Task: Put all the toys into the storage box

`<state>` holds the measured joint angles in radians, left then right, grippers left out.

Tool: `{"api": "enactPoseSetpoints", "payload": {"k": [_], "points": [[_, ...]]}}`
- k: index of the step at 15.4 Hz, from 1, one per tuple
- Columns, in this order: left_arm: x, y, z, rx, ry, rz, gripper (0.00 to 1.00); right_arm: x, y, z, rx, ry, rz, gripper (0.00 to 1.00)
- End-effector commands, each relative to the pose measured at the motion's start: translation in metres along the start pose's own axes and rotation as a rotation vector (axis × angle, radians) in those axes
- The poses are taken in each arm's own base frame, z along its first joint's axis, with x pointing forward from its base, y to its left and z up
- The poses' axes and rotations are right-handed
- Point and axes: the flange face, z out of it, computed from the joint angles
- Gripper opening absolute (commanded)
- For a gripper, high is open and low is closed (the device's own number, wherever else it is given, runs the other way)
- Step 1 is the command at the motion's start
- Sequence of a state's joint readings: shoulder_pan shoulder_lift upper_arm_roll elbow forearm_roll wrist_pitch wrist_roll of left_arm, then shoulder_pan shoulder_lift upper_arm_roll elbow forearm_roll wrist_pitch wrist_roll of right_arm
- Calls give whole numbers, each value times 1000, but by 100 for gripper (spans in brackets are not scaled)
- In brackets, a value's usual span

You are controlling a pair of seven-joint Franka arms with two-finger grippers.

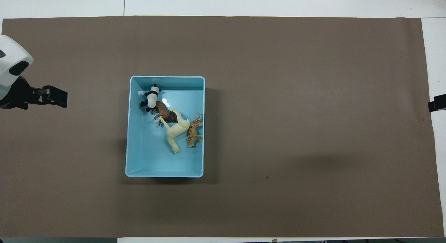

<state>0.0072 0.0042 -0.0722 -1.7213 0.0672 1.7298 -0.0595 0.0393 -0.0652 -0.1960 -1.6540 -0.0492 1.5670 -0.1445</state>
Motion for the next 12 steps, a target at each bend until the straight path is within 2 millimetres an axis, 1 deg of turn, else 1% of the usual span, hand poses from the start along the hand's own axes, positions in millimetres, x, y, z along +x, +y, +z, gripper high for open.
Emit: {"api": "enactPoseSetpoints", "payload": {"k": [1, 5, 12], "points": [[6, 1, -1, -87, 51, -40, 100, -7, 0, -3, 9, -2, 15, 100], [4, 3, -3, -98, 48, -65, 100, -7, 0, -3, 11, -2, 15, 100], [-1, 4, 1, -97, 14, -68, 100, -7, -2, -3, 11, -2, 11, 100]]}}
